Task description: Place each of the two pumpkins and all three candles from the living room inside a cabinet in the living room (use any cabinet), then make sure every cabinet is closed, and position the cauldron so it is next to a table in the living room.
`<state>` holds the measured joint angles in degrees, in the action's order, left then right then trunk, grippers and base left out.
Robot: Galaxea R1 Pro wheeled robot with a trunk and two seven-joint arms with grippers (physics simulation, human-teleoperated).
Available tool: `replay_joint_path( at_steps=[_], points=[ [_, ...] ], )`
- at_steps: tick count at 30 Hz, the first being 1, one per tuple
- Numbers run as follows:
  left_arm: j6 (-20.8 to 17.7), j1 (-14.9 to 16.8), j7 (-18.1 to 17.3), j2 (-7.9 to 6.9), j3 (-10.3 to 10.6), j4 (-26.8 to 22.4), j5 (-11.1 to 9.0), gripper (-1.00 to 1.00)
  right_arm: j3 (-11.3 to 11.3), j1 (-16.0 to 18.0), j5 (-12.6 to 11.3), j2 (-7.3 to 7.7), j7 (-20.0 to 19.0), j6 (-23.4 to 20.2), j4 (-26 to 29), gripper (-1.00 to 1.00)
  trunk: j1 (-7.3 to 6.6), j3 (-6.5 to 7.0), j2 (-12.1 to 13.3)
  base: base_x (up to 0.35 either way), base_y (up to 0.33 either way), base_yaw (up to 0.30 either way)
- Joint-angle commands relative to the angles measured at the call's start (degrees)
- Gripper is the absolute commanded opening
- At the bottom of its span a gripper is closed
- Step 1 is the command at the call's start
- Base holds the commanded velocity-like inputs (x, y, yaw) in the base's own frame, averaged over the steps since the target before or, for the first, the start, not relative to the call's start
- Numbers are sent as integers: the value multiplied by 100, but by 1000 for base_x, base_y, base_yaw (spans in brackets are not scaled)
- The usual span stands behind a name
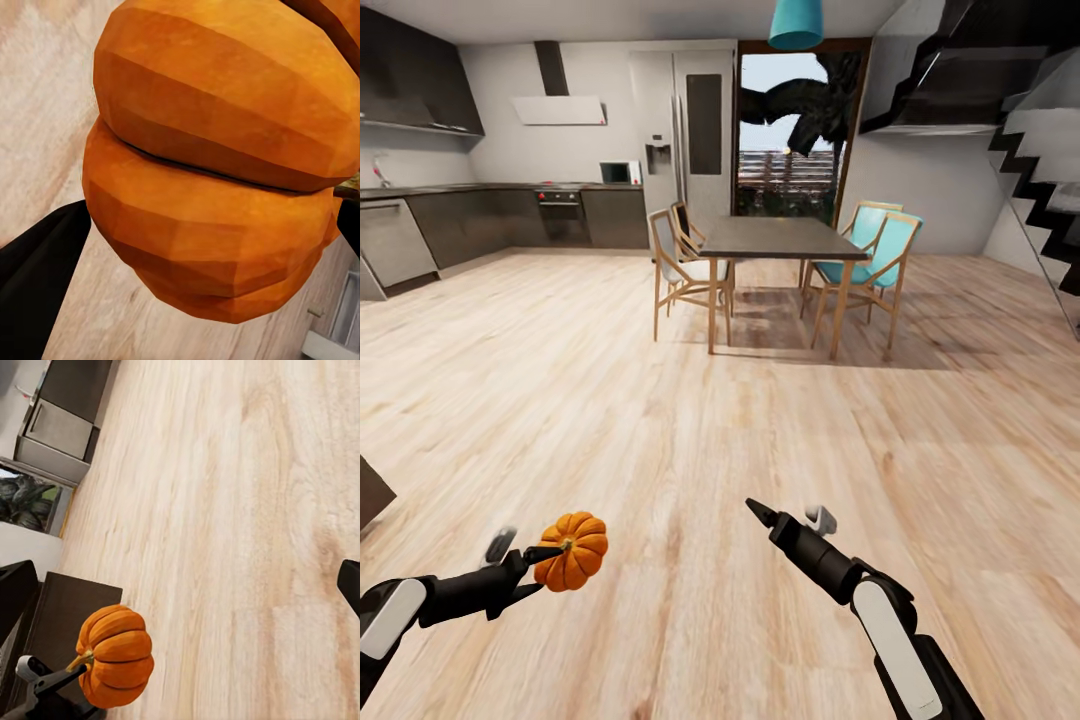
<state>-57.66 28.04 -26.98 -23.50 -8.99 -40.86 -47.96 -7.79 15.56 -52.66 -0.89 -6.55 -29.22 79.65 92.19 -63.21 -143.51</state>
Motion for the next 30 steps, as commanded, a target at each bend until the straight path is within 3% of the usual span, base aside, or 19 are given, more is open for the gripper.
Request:
replay_joint_path(
  at_steps=[1,7,16,30],
  points=[
    [4,-1,17,-1,1,-1,16,-100,-1,0,-1,0,-1,1,-1,100,-2,23,2,0,0,112],
    [-8,-1,18,-3,-3,-1,15,-100,-3,0,-1,-5,3,4,-8,100,-18,155,10,0,0,242],
    [-20,-1,12,-7,-4,-1,8,-100,-4,0,-7,-16,27,4,-11,100,-18,147,10,0,0,286],
    [-19,-1,17,14,8,-1,14,-100,-4,0,-16,-14,36,-13,-11,100,-73,348,67,0,0,194]
  ],
)
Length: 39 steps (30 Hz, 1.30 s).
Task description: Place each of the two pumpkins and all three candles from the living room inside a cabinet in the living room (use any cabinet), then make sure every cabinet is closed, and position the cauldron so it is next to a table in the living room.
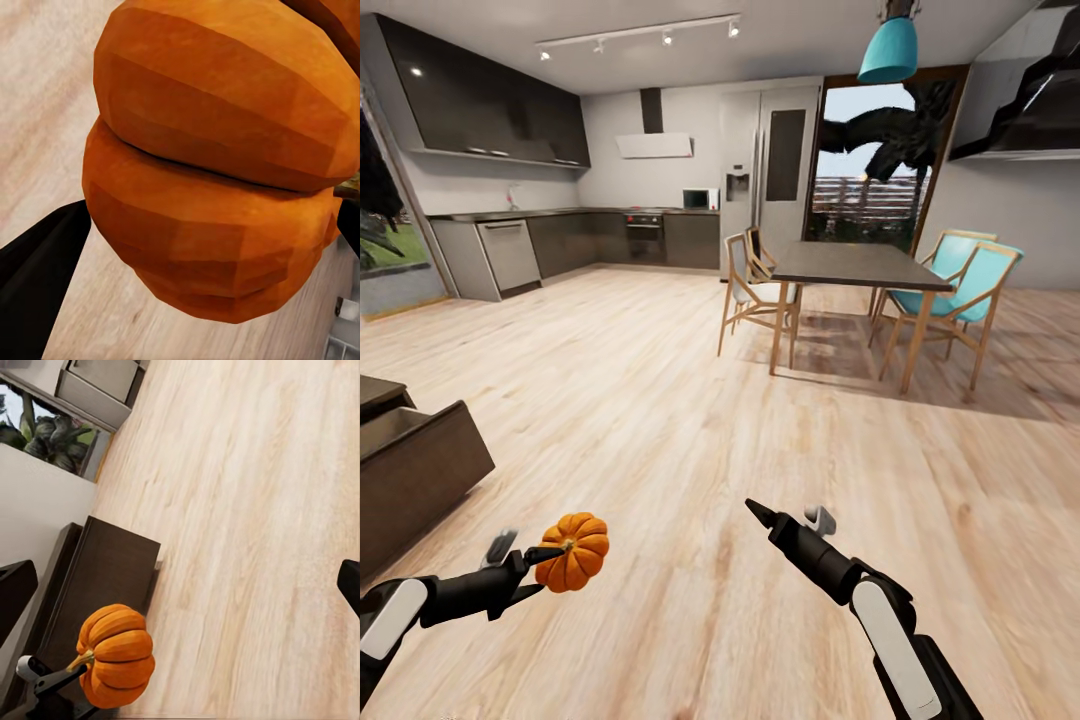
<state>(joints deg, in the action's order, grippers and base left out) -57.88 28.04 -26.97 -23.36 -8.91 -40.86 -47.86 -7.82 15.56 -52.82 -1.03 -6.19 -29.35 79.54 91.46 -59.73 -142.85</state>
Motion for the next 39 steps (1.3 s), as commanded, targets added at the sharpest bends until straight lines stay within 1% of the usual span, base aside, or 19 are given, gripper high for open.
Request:
replay_joint_path(
  at_steps=[1,11,31,39],
  points=[
    [3,0,17,1,2,-1,5,-100,0,0,0,-1,0,0,0,100,-23,10,41,0,0,162],
    [4,0,25,7,22,-1,0,-100,0,8,-1,-3,3,-19,-9,100,-242,101,442,0,0,135],
    [2,0,25,7,24,-1,-1,-100,0,9,-1,-10,3,-26,-9,100,-682,277,1245,0,0,94],
    [-2,0,21,7,6,-1,-5,-100,0,9,4,-11,3,-16,-1,100,-682,203,1245,0,0,102]
  ],
)
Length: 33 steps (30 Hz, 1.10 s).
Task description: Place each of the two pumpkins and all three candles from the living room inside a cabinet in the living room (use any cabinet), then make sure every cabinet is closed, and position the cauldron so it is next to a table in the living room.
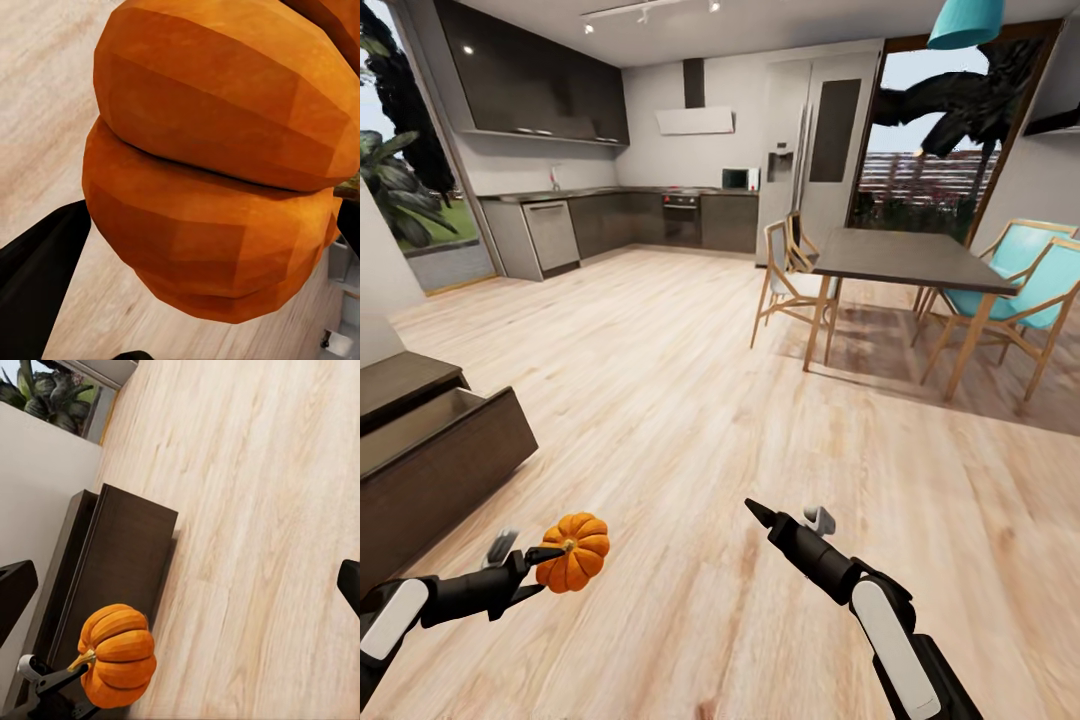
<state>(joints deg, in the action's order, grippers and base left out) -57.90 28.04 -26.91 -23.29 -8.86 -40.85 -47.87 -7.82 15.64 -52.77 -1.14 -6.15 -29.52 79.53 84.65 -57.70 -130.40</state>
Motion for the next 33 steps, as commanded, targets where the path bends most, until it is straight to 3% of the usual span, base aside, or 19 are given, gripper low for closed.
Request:
replay_joint_path(
  at_steps=[1,13,25,33],
  points=[
    [4,0,14,0,0,-2,-3,-100,-2,0,0,0,0,2,-1,100,0,-9,0,0,0,128],
    [48,0,22,0,-2,-2,6,-100,-9,-8,120,0,-3,40,11,100,0,-100,0,9,-176,170],
    [30,0,21,-3,-6,-2,8,-100,-13,-9,189,0,-18,43,23,100,0,-78,0,35,-92,187],
    [34,0,19,0,-2,-2,7,-100,-271,-9,201,0,-5,155,3,100,0,-52,0,0,-1,274]
  ],
)
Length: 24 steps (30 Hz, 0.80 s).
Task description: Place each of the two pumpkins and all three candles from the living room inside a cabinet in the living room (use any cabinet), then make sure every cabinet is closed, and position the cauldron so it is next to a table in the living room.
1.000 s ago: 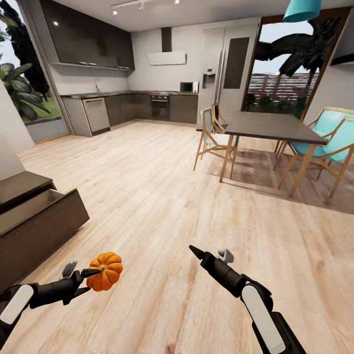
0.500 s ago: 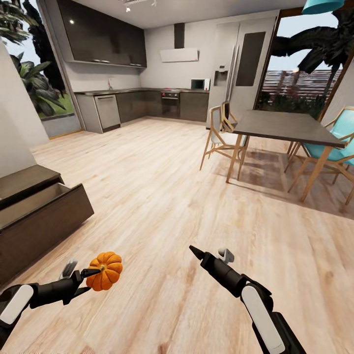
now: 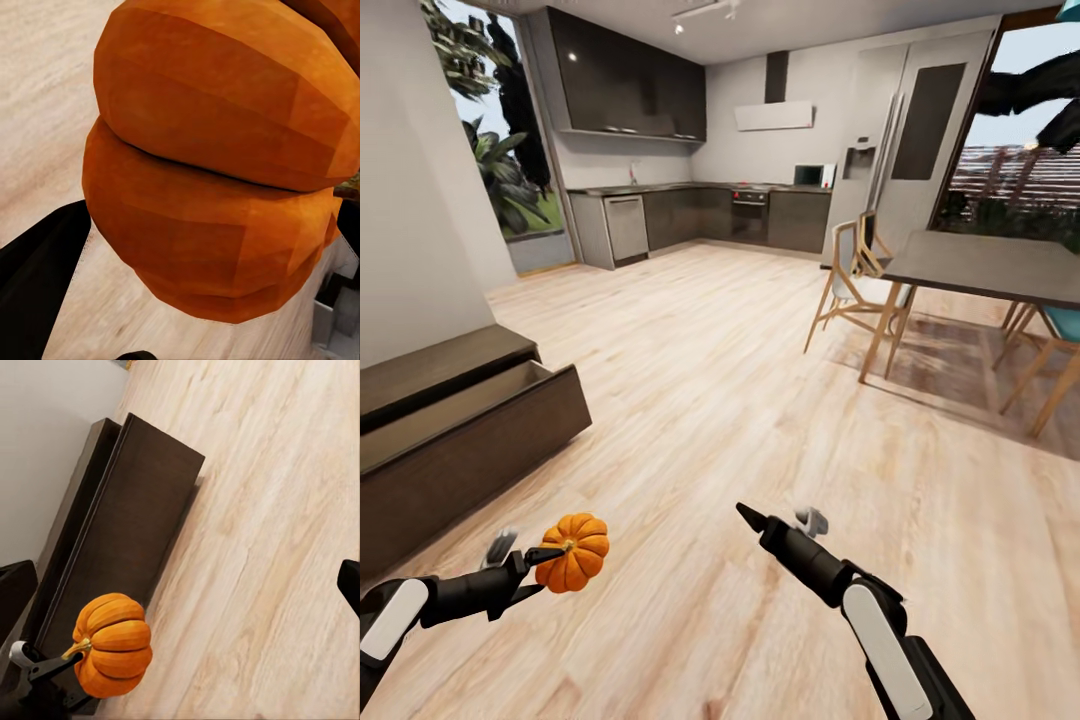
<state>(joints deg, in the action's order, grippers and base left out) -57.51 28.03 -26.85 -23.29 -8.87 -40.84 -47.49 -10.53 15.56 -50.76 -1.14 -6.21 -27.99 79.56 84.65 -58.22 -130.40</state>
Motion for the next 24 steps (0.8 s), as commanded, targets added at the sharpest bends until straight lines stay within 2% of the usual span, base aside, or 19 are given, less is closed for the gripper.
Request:
replay_joint_path(
  at_steps=[1,24],
  points=[
    [-5,0,13,0,-1,-3,-31,-100,-10,0,-6,0,-2,88,-1,100,0,3,0,0,0,278],
    [-10,0,13,4,-1,-3,-34,-100,-23,0,-4,0,-3,197,-7,100,0,34,0,0,0,280]
  ],
)
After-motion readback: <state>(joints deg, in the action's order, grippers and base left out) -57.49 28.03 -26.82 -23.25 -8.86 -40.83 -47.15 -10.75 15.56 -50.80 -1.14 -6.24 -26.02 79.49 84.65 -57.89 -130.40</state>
